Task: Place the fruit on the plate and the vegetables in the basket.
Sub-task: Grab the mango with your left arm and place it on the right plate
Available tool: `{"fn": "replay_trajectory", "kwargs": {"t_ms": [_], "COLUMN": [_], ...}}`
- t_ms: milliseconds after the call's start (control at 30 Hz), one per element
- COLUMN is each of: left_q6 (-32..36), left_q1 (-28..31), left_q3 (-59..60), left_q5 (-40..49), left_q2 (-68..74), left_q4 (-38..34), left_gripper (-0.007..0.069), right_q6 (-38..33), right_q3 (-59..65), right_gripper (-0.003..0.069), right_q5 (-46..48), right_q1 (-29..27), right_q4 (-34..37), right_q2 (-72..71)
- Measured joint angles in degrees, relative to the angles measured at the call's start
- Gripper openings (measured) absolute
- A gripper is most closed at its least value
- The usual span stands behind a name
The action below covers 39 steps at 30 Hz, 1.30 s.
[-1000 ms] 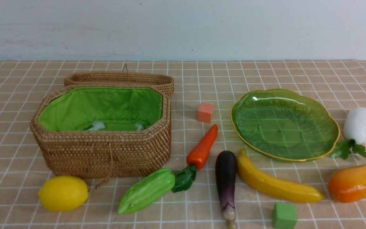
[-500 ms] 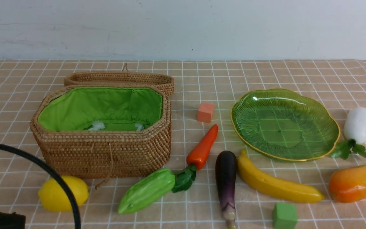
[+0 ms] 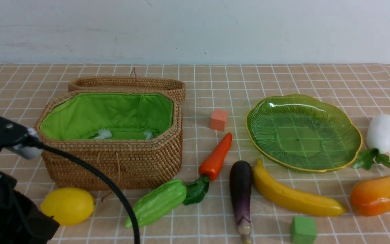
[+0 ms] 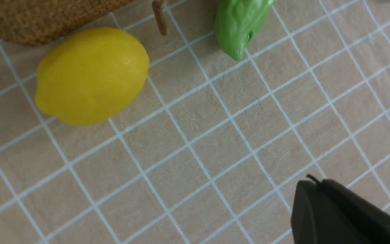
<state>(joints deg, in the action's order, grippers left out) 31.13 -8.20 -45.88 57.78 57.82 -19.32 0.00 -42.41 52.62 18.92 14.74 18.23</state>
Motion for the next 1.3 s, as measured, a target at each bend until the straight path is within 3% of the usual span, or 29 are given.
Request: {"fn": "replay_trajectory", "kwargs": {"t_ms": [167,267,367,533,700,800,933,1033,1300], "left_q6": [23.0,29.7,31.2,32.2,37.3,42.3,47.2,48.4,48.4], "left_q1": [0.0,0.0,0.0,0.0,0.0,0.0,0.0,0.0,0.0], "left_q3": [-0.2,-0.3,-0.3,-0.3,-0.3,-0.3,-0.3,-0.3,-0.8], "left_q5": [-3.5,-6.7,-10.2,-18.0,-25.1,-26.1,-26.4,-27.3,-24.6], "left_q2": [7.1,9.6,11.7,17.2,22.2,24.0,26.6,28.7,30.3], "left_q4": [0.3,2.1,6.0,10.1,10.7,11.0,11.2,11.9,14.1], "left_gripper": [-0.0013,0.0017,0.0134,0.0449,0.0643,0.0661,0.0632,0.059,0.0573], "right_q6": [-7.8,-11.0,-13.1,-13.4,-13.5,-13.5,-13.5,-13.5,-13.5], "right_q3": [-6.7,-6.9,-6.6,-4.6,-4.1,-4.1,-4.1,-4.1,-4.1], "right_gripper": [0.0087,0.0088,0.009,0.0093,0.0098,0.0099,0.0103,0.0104,0.0104], "right_q5": [4.6,5.0,5.0,2.1,0.8,0.7,0.6,0.6,0.6], "right_q1": [0.7,0.7,0.9,0.9,0.9,0.9,0.9,0.9,1.1], "right_q4": [-0.3,-0.4,-0.4,-0.6,-0.8,-0.8,-0.8,-0.8,-0.5], "right_q2": [3.0,3.0,3.0,3.0,3.3,3.4,3.4,3.4,3.4]}}
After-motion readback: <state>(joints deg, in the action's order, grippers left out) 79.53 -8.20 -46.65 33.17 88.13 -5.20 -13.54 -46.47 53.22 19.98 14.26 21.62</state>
